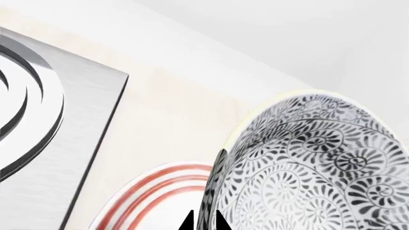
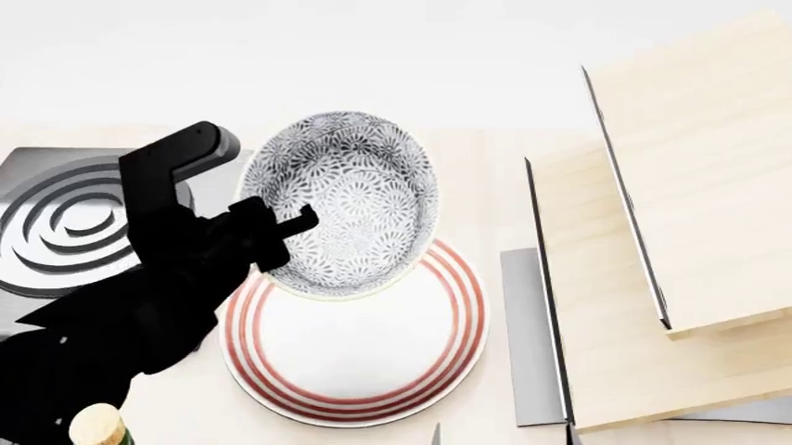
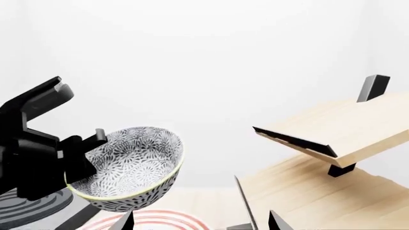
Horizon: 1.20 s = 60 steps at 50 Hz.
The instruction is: Pick up the akita bowl and put it on the plate.
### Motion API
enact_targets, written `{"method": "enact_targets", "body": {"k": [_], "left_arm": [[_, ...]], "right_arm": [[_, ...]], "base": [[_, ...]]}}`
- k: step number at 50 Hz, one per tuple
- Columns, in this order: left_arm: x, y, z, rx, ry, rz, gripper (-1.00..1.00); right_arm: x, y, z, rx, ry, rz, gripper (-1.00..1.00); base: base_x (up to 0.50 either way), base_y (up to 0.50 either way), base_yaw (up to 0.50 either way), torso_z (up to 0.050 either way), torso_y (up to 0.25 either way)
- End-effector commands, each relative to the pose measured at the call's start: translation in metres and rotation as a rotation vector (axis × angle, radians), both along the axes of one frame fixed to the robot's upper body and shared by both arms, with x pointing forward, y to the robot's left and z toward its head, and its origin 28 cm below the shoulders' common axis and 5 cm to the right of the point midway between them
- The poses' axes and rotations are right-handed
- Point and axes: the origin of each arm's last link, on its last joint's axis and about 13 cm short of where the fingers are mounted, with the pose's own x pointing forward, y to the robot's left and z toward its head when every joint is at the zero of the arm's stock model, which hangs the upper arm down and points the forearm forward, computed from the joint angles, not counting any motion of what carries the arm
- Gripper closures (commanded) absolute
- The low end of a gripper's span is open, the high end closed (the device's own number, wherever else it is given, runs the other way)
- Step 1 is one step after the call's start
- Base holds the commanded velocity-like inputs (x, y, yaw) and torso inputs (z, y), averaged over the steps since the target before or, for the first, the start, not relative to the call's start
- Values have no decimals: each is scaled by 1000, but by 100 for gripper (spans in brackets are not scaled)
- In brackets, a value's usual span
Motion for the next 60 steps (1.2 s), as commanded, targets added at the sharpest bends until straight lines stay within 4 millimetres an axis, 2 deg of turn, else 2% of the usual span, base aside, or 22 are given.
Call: {"method": "enact_targets", "body": {"k": [1,18,21,34,42,46,50,51,60], "left_arm": [[0,-1,5,-24,-20,-13,100],[-1,-7,3,42,-43,-32,100],[-1,-6,2,-15,-13,-30,100],[-3,-4,4,25,-37,-31,100],[-8,-1,-1,82,4,-107,100],[-10,2,3,94,31,-156,100],[-12,6,8,63,73,-189,100],[-14,7,10,11,107,-229,100],[-11,10,10,-121,165,-201,100]], "right_arm": [[0,1,-1,-3,2,2,-100],[0,0,-1,-1,3,3,-100],[0,0,-1,0,3,4,-100],[0,1,-1,-3,4,5,-100],[1,1,-2,-3,6,3,-100],[0,2,-2,-5,7,6,-100],[0,2,-3,-6,8,9,-100],[1,2,-3,-8,8,9,-100],[0,3,-5,-13,14,13,-100]], "base": [[0,0,0,0,0],[0,0,0,0,0],[0,0,0,0,0],[0,0,0,0,0],[0,0,0,0,0],[0,0,0,0,0],[0,0,0,0,0],[0,0,0,0,0],[0,0,0,0,0]]}}
